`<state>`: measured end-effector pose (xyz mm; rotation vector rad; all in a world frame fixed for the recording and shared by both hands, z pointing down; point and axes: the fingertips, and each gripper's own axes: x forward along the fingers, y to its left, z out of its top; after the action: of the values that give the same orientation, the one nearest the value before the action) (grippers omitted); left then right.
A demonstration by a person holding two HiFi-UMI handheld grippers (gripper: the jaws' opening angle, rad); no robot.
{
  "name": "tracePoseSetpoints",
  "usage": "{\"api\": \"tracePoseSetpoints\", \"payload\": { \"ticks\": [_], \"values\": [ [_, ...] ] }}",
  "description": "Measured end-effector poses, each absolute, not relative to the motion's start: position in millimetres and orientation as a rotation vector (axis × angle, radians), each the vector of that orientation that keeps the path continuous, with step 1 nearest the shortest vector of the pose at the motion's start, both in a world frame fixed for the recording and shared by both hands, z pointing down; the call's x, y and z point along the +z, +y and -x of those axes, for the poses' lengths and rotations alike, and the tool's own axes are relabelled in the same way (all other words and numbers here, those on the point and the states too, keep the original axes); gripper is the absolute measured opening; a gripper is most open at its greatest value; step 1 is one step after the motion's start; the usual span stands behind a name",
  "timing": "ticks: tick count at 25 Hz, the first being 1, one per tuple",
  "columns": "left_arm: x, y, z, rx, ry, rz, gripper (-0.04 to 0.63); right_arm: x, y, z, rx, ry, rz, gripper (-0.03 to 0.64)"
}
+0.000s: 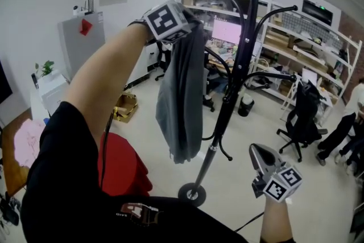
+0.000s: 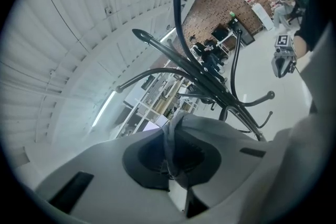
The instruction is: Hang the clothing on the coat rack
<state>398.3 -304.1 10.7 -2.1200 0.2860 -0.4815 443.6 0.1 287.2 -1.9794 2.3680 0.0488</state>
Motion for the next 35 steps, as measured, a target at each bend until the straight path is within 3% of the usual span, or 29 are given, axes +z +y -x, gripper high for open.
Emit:
{"api": "tracePoseSetpoints", "payload": {
  "ticks": [18,21,23,29,35],
  "values": [
    [8.9,-322.8,-410.4,-0.51,0.348,2.125,0.029,300.4,-0.2,-456.5,-0.004,2.34,1.974,0.005],
    [-4.0,-321.6,-414.7,-0.477,0.376,2.084,0.114,300.9,0.4,-456.4,-0.004,2.334,1.966,0.005],
    [-8.1,-321.6,-415.4,-0.449,0.39,2.081,0.128,303.8,1.0,-458.6,-0.014,2.329,1.966,0.005],
    [21.1,-321.8,-422.6,-0.577,0.276,2.16,0.127,308.8,-0.1,-461.4,-0.043,2.313,1.95,0.005],
    [38.2,-305.7,-410.2,-0.69,0.159,2.321,0.077,310.0,-3.9,-458.4,-0.068,2.316,1.924,0.005]
  ]
}}
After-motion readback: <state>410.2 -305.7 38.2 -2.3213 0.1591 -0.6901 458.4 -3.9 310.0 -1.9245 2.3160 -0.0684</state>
